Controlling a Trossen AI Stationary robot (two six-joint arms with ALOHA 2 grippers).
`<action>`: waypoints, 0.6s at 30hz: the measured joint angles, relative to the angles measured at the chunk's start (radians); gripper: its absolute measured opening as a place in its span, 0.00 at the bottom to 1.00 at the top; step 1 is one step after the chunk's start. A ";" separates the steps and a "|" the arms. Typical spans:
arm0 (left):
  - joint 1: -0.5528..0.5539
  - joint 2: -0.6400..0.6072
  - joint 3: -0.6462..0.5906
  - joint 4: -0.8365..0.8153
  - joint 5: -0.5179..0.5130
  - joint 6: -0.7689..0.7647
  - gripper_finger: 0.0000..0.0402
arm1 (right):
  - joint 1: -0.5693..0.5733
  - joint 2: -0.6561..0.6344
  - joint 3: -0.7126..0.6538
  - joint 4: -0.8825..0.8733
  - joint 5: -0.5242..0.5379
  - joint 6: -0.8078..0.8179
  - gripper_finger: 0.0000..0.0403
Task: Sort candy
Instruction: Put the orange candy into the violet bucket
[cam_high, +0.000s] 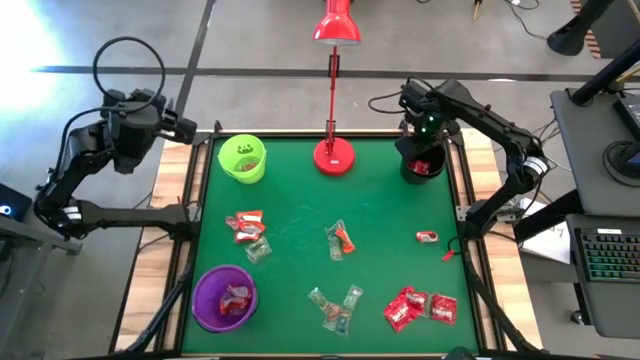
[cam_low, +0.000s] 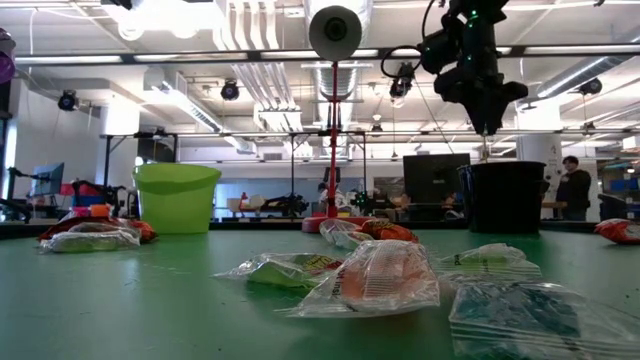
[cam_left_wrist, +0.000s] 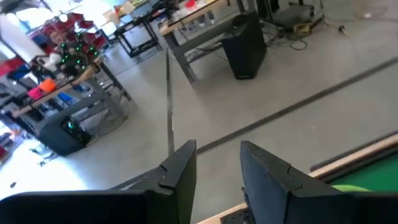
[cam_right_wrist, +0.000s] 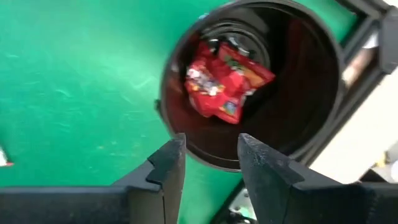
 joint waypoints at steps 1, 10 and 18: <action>0.000 0.004 0.000 0.004 0.001 0.010 0.27 | 0.000 0.000 0.000 0.008 -0.012 0.000 0.35; 0.000 0.030 0.000 0.029 0.029 0.007 0.30 | 0.000 0.000 0.016 0.072 -0.016 -0.013 0.34; 0.000 0.072 0.000 0.033 0.418 0.006 0.33 | 0.000 0.000 0.016 0.092 -0.016 -0.030 0.34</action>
